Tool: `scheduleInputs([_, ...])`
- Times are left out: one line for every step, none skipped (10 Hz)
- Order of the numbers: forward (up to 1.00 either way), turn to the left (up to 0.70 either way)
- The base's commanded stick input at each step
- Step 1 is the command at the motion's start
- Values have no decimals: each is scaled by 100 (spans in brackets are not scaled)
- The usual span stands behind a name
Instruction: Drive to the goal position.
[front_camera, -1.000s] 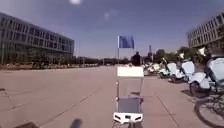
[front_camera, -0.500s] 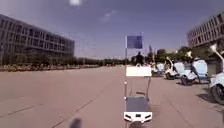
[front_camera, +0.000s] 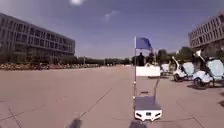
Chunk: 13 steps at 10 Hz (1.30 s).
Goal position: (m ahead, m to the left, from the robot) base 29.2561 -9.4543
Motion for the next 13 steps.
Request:
scheduleInputs([100, -40])
scheduleInputs([100, -40])
scheduleInputs([100, 0])
scheduleInputs([100, 0])
scheduleInputs([100, 0])
scheduleInputs([100, 0])
scheduleInputs([100, 0])
scheduleInputs([100, -28])
scheduleInputs([100, -40])
scheduleInputs([100, -27])
scheduleInputs([100, -12])
scheduleInputs([100, 0])
scheduleInputs([100, 0])
